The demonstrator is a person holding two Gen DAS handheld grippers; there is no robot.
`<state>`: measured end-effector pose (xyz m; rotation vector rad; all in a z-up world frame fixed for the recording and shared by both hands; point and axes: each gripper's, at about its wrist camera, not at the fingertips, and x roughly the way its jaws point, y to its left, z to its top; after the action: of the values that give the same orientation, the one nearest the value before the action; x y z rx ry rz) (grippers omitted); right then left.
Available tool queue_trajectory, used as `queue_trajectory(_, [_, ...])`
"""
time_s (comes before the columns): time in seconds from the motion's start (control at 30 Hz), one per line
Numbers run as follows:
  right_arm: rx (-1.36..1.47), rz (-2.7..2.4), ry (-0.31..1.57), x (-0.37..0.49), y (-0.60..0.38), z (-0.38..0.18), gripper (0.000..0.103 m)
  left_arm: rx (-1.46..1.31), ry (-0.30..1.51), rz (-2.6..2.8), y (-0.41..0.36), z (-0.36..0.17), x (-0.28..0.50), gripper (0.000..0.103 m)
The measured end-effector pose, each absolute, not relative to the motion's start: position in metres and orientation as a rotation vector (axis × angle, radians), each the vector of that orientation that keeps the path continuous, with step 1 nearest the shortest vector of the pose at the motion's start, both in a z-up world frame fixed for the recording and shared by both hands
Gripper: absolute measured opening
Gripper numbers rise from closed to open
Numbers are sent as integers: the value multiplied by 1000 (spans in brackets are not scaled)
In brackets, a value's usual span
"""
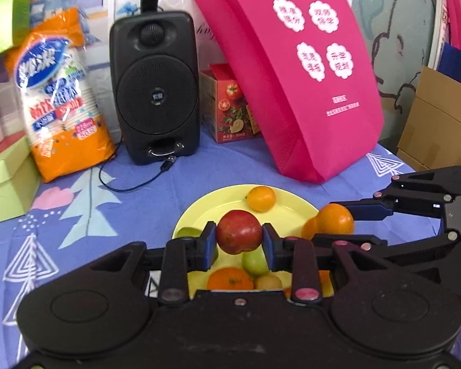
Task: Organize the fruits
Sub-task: 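Carry the tomato and tangerine onto the yellow plate and open both grippers, then move both grippers back to the last fruits on the cloth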
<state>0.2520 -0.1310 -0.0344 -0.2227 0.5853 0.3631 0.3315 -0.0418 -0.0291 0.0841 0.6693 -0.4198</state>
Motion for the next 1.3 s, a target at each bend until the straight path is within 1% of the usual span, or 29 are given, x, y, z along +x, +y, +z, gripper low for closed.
queue_trajectory(0.27, [-199,351,643,291,-136,-52,31,85,717,-407,-51,-48,367,31])
queue_trajectory(0.6, [-209,336,660,301,-132,-60,31,90,733,-390,-48,-56,367,32])
queue_trajectory(0.67, [-218,331,657,299,-131,-59,31,90,735,-386,-48,-55,366,40])
queue_trajectory(0.73, [-223,327,653,296,-130,-57,31,90,734,-379,-48,-55,365,42])
queue_trajectory(0.83, [-229,326,644,291,-129,-52,31,82,730,-369,-46,-50,359,42])
queue_trajectory(0.87, [-231,326,638,288,-129,-50,31,80,725,-366,-44,-48,356,45])
queue_trajectory(0.9, [-230,328,633,284,-129,-48,31,77,718,-362,-42,-45,353,49])
queue_trajectory(0.93, [-230,329,628,280,-130,-46,31,73,705,-355,-40,-42,348,64])
queue_trajectory(0.97, [-231,328,622,275,-130,-43,32,67,688,-342,-37,-38,341,74])
queue_trajectory(1.17, [-222,347,599,234,-129,-36,33,65,598,-303,-8,-17,293,74])
queue_trajectory(1.3, [-218,402,600,203,-117,-38,39,41,605,-281,14,-22,260,74])
